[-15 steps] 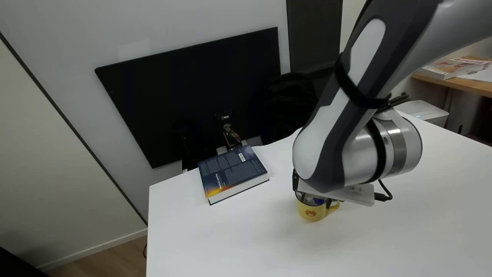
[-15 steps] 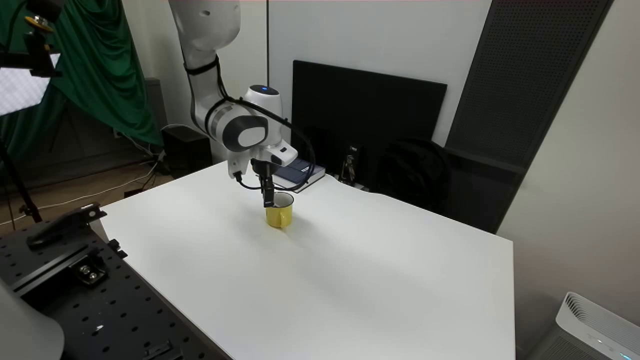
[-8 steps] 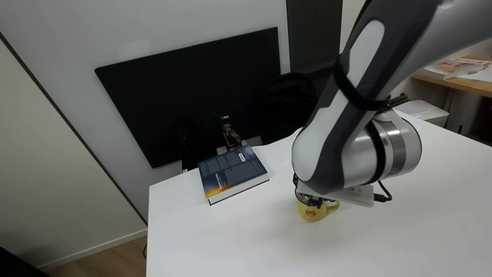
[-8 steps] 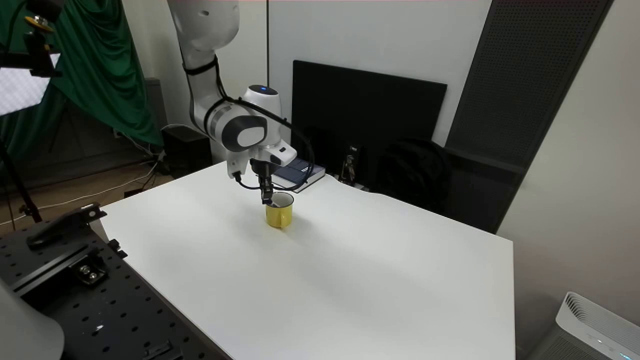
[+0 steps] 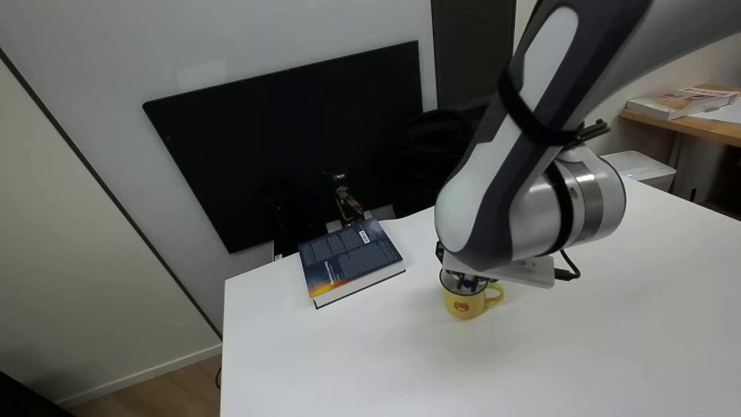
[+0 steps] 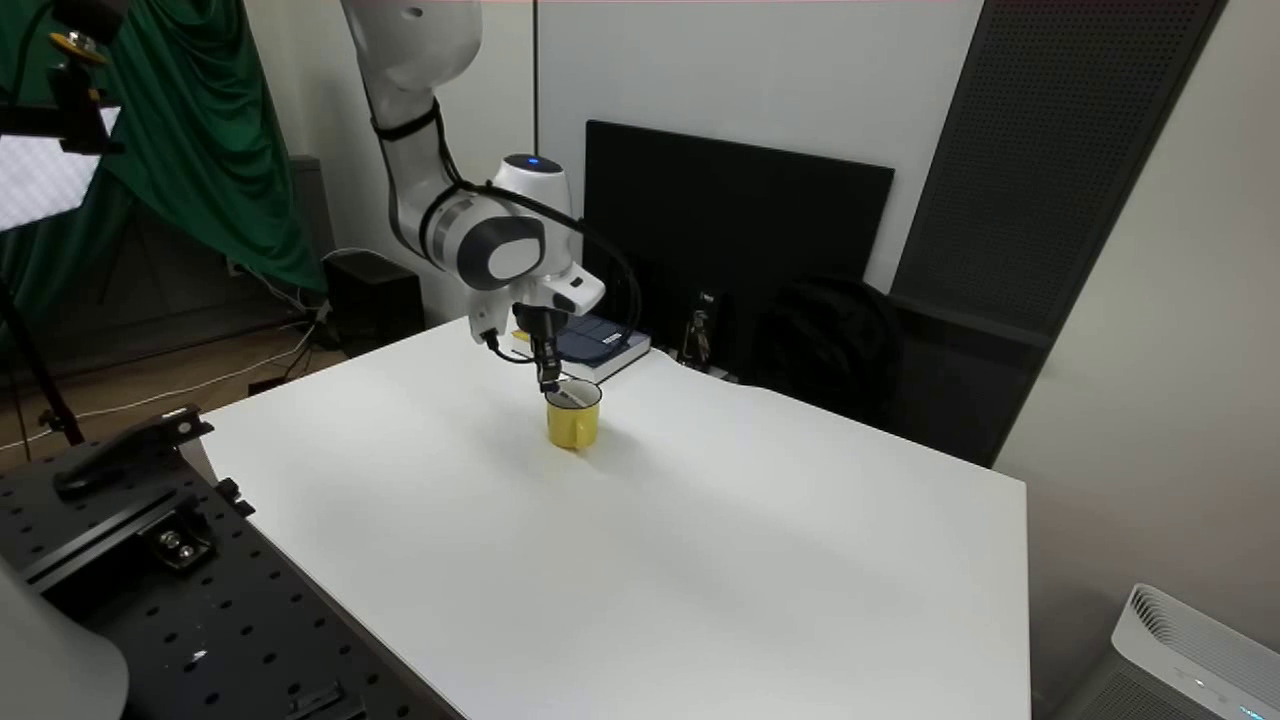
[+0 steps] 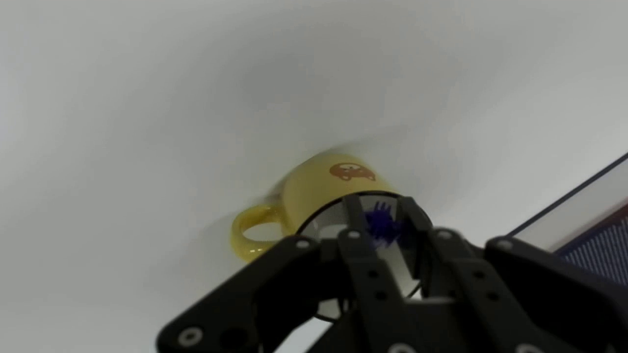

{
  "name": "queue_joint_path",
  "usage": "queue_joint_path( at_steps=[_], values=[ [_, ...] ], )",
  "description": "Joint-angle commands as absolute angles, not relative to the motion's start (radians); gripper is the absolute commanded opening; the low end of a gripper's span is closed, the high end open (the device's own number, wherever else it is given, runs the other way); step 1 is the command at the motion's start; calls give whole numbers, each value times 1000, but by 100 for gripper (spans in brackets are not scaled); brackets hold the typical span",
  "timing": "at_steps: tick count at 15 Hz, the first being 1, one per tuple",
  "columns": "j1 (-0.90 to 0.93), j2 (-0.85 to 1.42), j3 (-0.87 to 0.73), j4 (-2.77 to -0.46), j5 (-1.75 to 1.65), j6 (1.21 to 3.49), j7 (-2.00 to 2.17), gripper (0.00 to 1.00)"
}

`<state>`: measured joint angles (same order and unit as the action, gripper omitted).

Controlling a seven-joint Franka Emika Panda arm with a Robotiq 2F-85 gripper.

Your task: Take the pen out of the cup and put it on the desk

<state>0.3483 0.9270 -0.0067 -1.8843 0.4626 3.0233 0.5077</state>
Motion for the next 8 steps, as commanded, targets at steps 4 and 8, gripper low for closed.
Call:
queue_joint_path(
  at_steps=[4, 8],
  values=[
    [314, 817, -41, -1822, 417, 2886, 539, 5],
    [262, 770, -45, -1787, 388, 2745, 543, 5]
  ],
)
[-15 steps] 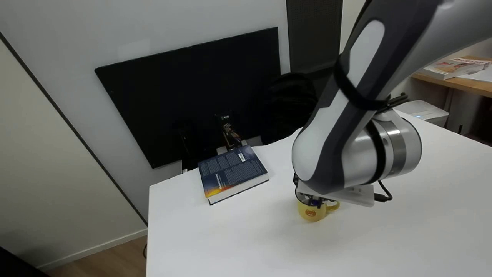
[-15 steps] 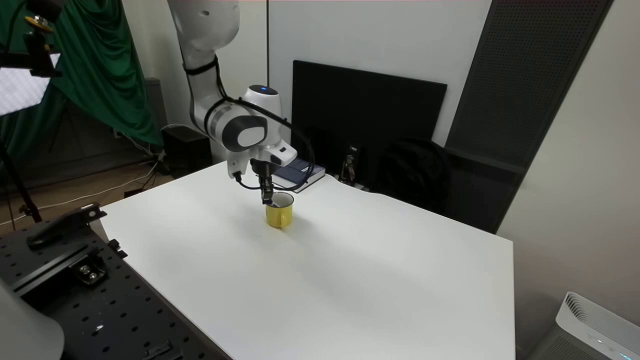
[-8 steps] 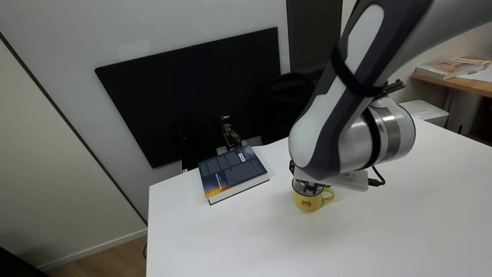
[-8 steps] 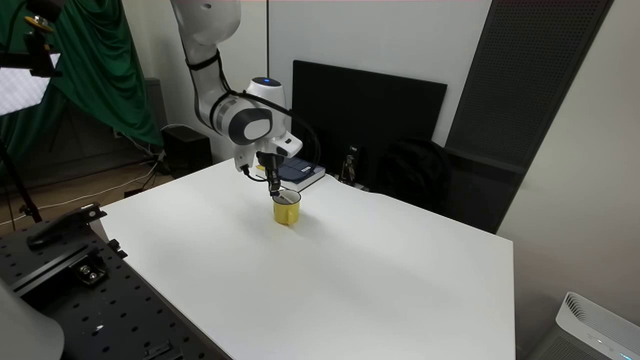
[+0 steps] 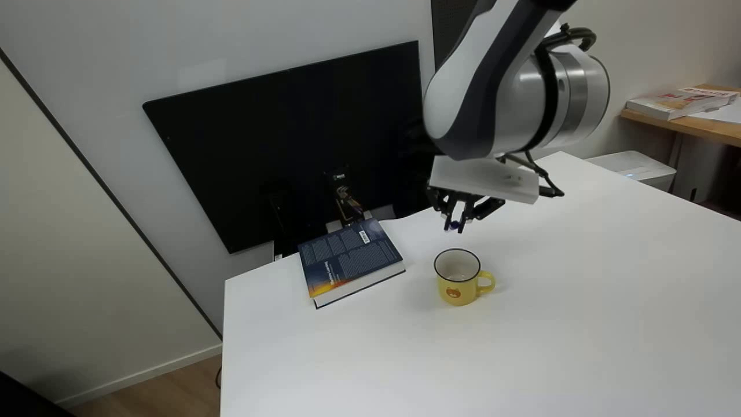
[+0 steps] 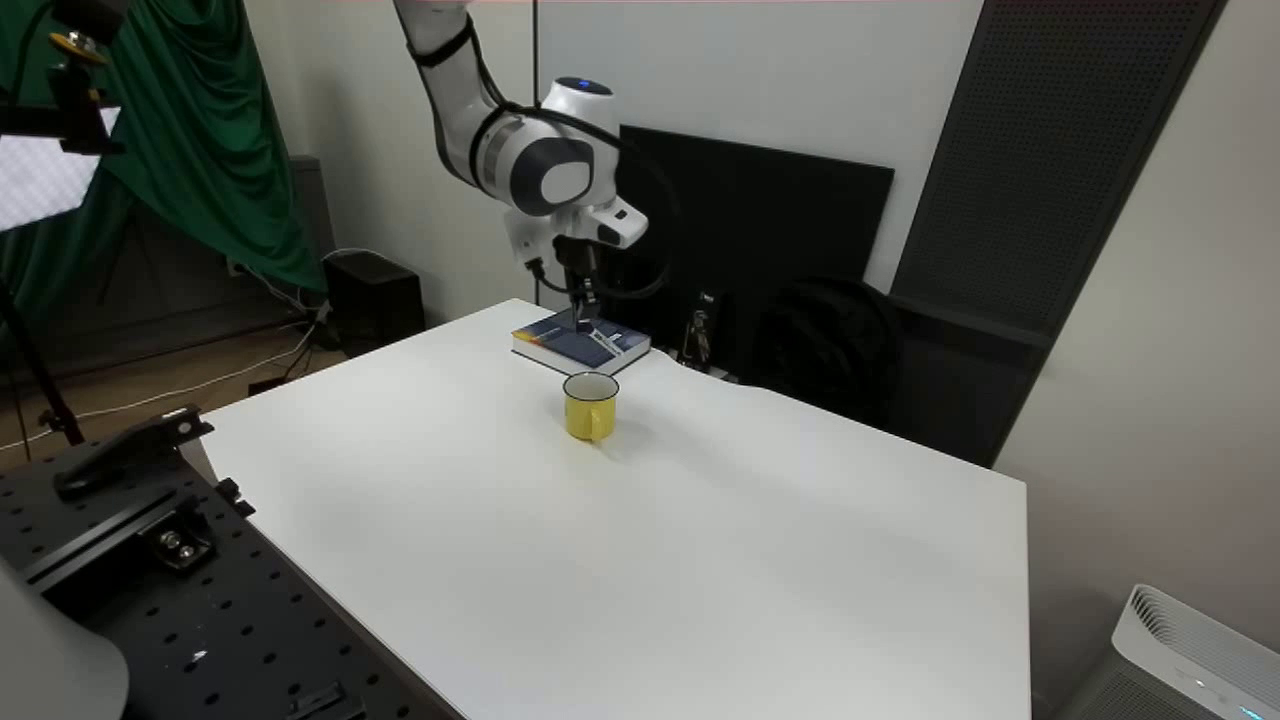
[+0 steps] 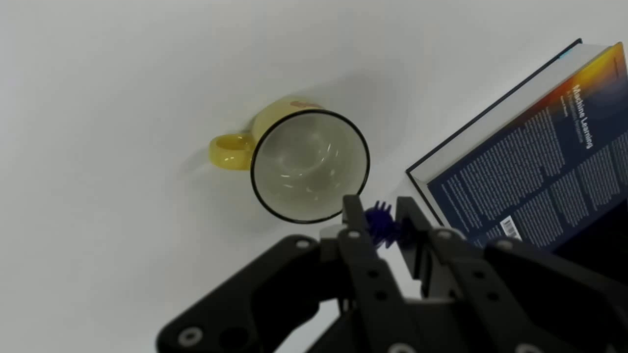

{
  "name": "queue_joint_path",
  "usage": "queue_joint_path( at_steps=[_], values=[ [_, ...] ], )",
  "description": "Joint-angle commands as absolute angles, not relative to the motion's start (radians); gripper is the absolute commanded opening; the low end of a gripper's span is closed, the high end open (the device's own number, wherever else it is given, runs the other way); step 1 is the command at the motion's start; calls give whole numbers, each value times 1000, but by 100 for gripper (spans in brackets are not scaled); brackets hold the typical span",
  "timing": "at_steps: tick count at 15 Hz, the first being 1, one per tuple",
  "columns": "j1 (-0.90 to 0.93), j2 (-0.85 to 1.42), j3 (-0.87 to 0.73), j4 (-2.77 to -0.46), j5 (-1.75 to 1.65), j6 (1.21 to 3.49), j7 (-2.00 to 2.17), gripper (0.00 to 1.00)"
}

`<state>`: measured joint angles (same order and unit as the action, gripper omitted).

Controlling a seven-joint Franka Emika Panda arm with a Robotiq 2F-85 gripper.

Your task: Take the pen out of the cup and put it on the desk

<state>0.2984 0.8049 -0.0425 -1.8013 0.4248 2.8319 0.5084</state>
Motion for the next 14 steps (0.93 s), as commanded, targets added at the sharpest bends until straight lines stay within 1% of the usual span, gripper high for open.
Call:
queue_joint_path(
  at_steps=[1, 3, 8, 10, 13, 14],
  values=[
    [253, 765, -58, -1799, 377, 2736, 547, 5],
    [241, 763, -94, -1824, 350, 2716, 559, 5],
    [259, 820, -243, -1929, 246, 2757, 606, 5],
    [279, 858, -299, -1980, 209, 2809, 626, 5],
    [368, 963, -418, -2049, 161, 2987, 657, 5],
    [391, 1004, -444, -2058, 169, 3015, 661, 5]
  ],
)
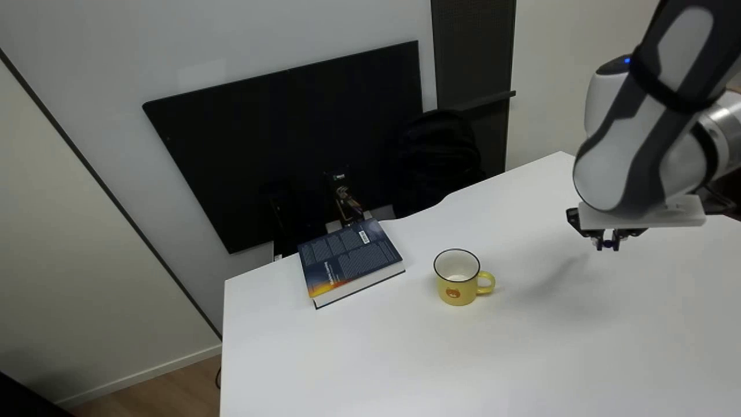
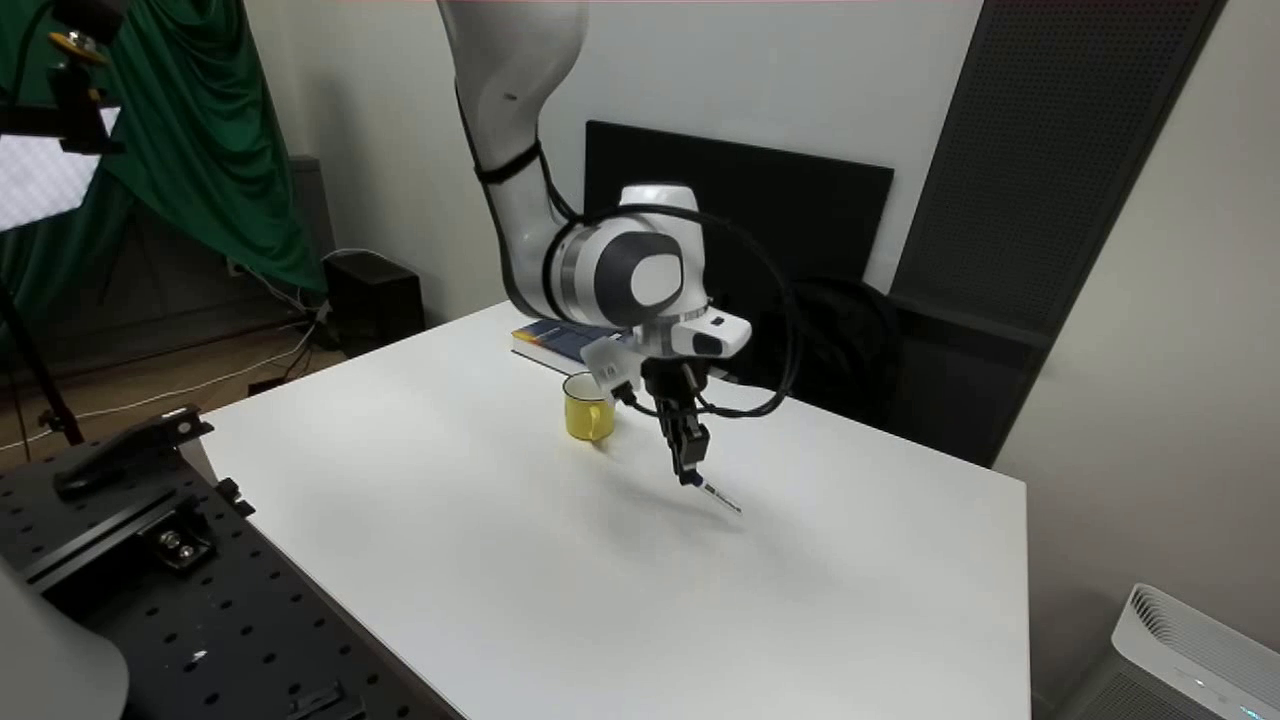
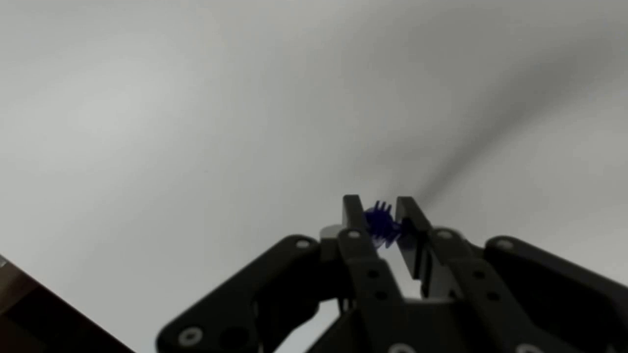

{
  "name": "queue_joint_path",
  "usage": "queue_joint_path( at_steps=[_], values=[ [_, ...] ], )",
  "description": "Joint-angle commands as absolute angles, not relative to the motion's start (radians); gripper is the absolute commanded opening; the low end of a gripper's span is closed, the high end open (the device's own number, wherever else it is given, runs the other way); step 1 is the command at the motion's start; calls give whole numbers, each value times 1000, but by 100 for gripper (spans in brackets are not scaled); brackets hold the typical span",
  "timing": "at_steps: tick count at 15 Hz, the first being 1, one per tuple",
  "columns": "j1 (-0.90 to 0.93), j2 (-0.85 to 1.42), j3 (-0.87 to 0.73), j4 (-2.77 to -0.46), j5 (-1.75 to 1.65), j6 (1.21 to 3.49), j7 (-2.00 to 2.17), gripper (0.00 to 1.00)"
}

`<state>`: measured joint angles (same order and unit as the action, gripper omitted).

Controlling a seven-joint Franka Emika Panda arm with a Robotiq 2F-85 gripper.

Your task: Take the pen out of the cup and put it on the desk

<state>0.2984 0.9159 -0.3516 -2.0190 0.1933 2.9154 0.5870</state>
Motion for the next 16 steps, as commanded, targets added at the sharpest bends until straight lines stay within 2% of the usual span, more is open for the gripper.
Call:
queue_joint_path(
  at_steps=[1, 3, 6, 7, 12, 16],
  values=[
    [403, 1040, -454, -2061, 189, 3013, 660, 5],
    [409, 1089, -452, -2054, 212, 2962, 660, 5],
    [325, 1089, -377, -2004, 210, 2760, 633, 5],
    [308, 1088, -361, -1989, 210, 2708, 639, 41],
    [199, 1049, -271, -1913, 207, 2530, 618, 74],
    [134, 951, -181, -1929, 174, 2570, 430, 98]
  ],
)
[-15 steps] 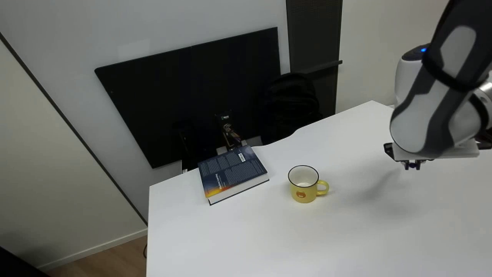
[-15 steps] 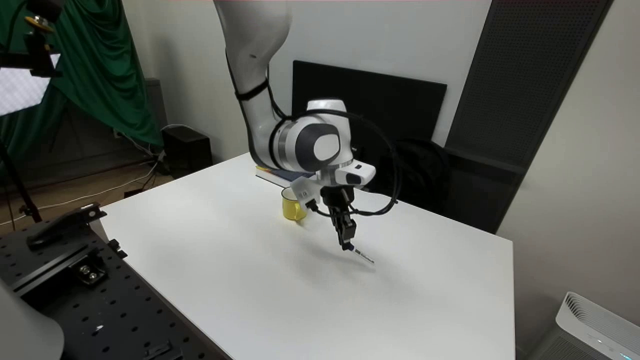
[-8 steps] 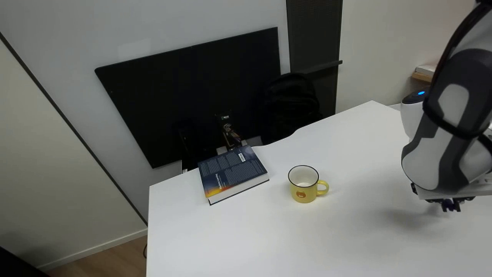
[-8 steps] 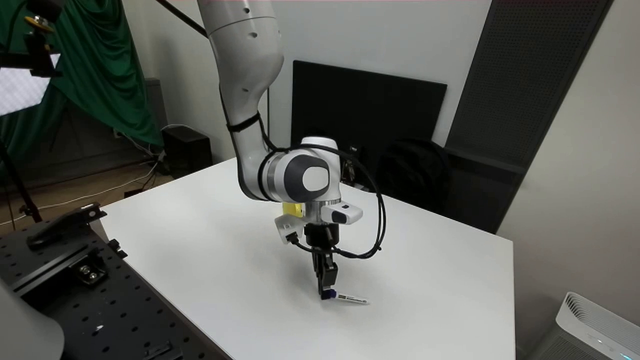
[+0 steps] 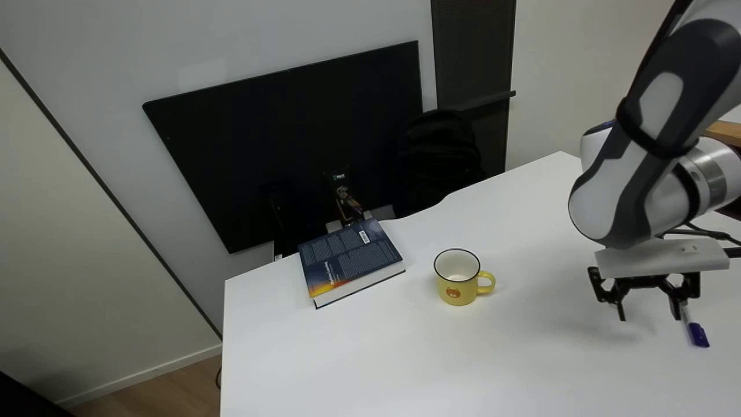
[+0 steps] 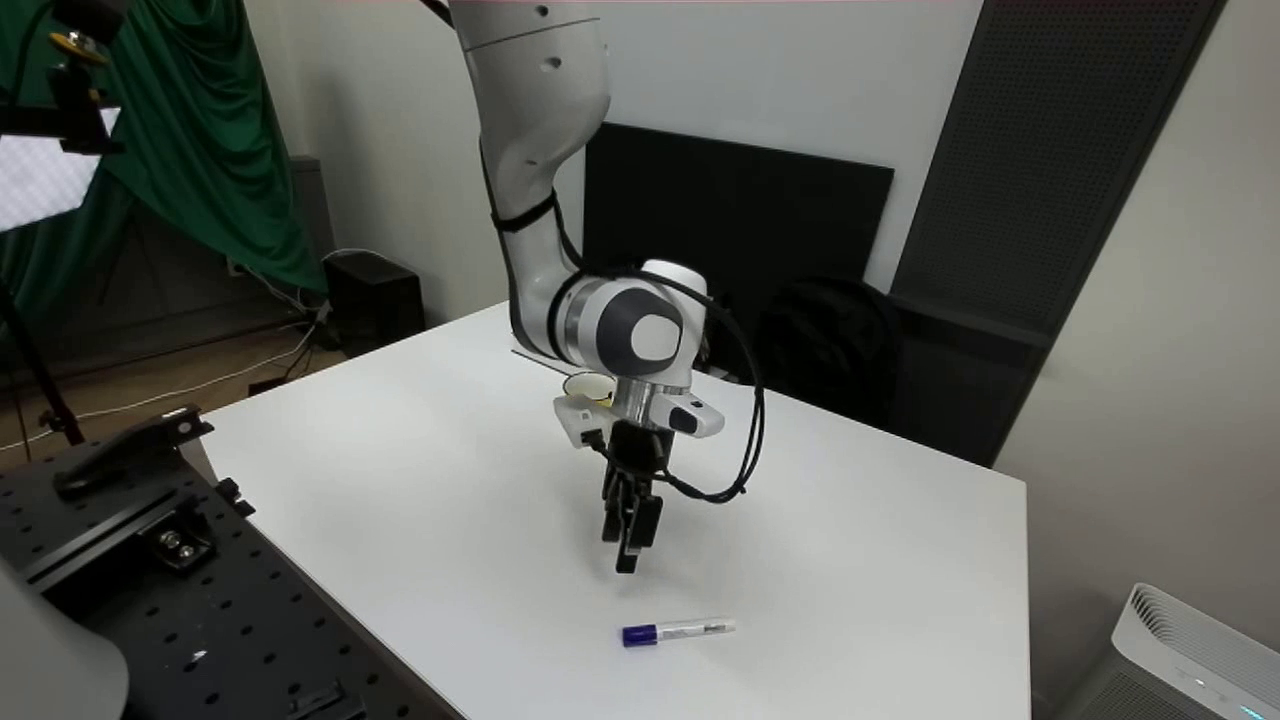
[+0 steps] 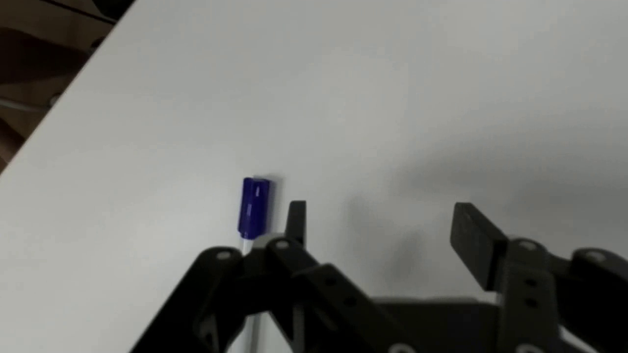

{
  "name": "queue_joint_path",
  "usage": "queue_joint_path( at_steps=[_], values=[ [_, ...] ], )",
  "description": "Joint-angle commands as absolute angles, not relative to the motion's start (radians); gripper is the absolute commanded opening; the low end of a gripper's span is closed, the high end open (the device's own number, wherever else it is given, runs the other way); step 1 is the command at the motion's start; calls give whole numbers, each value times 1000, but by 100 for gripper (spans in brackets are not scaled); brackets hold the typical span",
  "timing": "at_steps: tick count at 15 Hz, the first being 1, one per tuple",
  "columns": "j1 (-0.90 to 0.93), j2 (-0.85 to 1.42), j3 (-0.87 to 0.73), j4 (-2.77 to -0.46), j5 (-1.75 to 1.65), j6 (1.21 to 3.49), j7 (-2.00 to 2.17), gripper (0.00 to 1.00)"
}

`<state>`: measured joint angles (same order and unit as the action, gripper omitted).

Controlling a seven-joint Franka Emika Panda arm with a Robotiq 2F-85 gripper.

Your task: Take the pen out of the cup and put it on the desk

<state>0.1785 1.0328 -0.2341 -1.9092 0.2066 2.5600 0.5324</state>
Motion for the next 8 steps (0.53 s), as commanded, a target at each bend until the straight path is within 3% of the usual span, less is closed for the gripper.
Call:
queue_joint_path(
  at_steps=[1, 8],
  values=[
    [124, 928, -164, -1934, 159, 2567, 384, 100],
    [123, 878, -104, -1917, 69, 2561, 235, 100]
  ],
)
